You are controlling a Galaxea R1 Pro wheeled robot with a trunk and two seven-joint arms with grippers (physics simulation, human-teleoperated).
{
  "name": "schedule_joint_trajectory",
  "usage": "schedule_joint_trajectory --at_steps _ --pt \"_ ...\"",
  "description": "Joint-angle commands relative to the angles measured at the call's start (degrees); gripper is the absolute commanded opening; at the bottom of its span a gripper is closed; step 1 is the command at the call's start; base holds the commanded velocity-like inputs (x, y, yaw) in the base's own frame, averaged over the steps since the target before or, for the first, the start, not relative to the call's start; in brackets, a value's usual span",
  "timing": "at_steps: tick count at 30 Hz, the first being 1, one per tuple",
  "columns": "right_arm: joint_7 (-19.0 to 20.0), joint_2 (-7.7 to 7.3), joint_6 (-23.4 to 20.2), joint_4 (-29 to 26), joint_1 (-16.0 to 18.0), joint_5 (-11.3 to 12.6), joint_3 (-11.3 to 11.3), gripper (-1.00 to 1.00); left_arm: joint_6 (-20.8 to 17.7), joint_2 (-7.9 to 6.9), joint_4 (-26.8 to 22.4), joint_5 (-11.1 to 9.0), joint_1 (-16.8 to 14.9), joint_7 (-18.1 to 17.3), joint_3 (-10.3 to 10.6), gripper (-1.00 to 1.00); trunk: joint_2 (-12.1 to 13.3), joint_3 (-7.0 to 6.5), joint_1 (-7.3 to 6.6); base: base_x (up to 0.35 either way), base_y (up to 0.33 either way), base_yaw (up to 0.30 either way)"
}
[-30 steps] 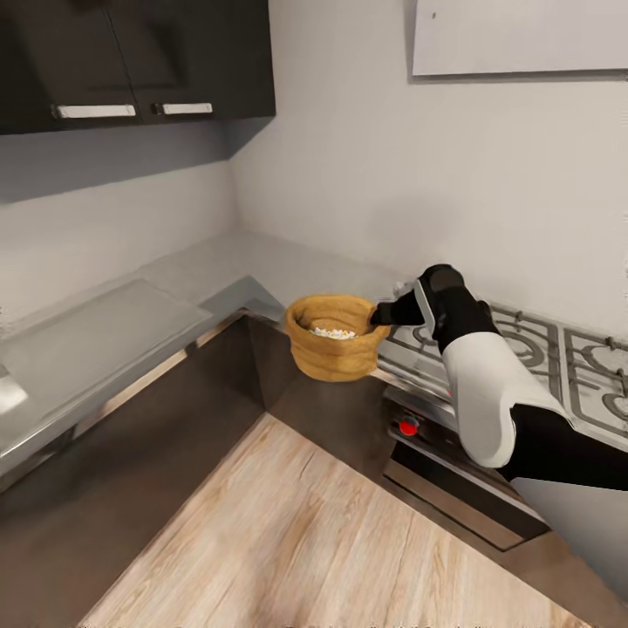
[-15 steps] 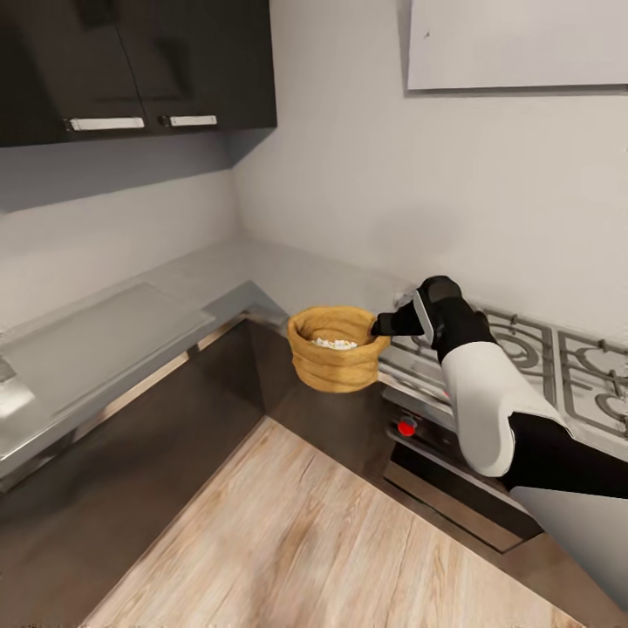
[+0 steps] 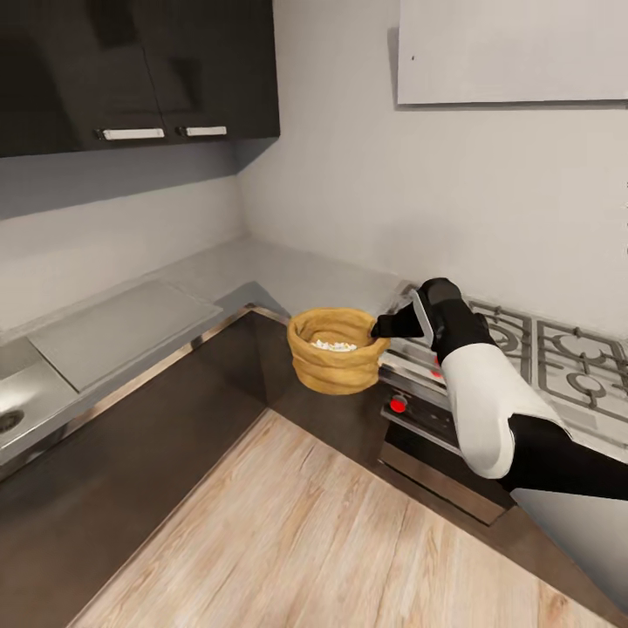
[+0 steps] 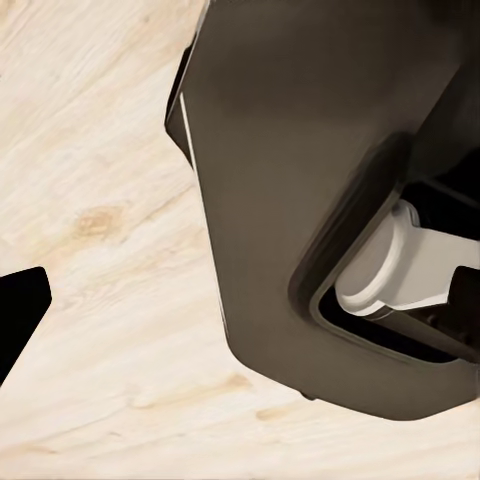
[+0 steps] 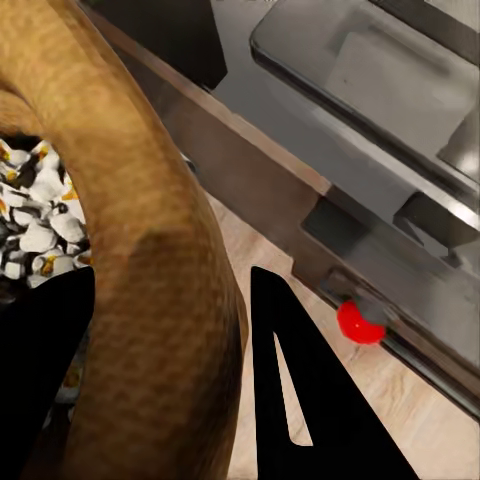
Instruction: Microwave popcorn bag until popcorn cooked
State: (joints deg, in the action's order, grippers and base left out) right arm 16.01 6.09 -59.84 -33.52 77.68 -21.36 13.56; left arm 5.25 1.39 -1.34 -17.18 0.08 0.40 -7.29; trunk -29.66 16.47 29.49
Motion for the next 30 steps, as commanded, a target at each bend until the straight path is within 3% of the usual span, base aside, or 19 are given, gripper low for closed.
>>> schedule_joint_trajectory --at_steps 1,7,9,13,24,30 --pt "0.4 0.07 -0.2 -0.1 -0.7 -0.6 0.4 -1.00 0.1 0.02 -0.1 0.0 0.0 0.0 -0.4 1.00 -0.1 -0.01 0.02 -0.005 0.000 0.000" --pt "0.5 -0.05 -0.2 -0.1 -4.6 -0.6 0.4 -1.00 0.1 -0.02 -0.1 0.0 0.0 0.0 -0.4 1.00 -0.1 -0.56 0.02 -0.001 0.000 0.000" --pt "1.0 -1.12 -0.2 -0.1 -7.5 -0.5 0.4 -1.00 0.1 -0.06 -0.1 0.0 0.0 0.0 -0.4 1.00 -0.1 -0.75 0.02 0.000 0.000 0.000" --pt "1.1 -1.65 -0.2 -0.1 -9.7 -0.5 0.4 -1.00 0.1 -0.07 -0.1 0.0 0.0 0.0 -0.4 1.00 -0.1 -1.12 0.02 0.000 0.000 0.000" --pt "3.5 -2.55 -0.2 -0.2 -14.4 -0.3 0.4 -1.00 0.1 -0.07 -0.1 0.0 0.0 0.0 -0.4 1.00 -0.1 -2.13 0.02 0.000 0.000 0.000" --pt "4.0 -2.49 -0.2 -0.2 -14.9 -0.4 0.4 -1.00 0.1 -0.07 -0.1 0.0 0.0 0.0 -0.4 1.00 -0.1 -2.68 0.02 0.000 0.000 0.000"
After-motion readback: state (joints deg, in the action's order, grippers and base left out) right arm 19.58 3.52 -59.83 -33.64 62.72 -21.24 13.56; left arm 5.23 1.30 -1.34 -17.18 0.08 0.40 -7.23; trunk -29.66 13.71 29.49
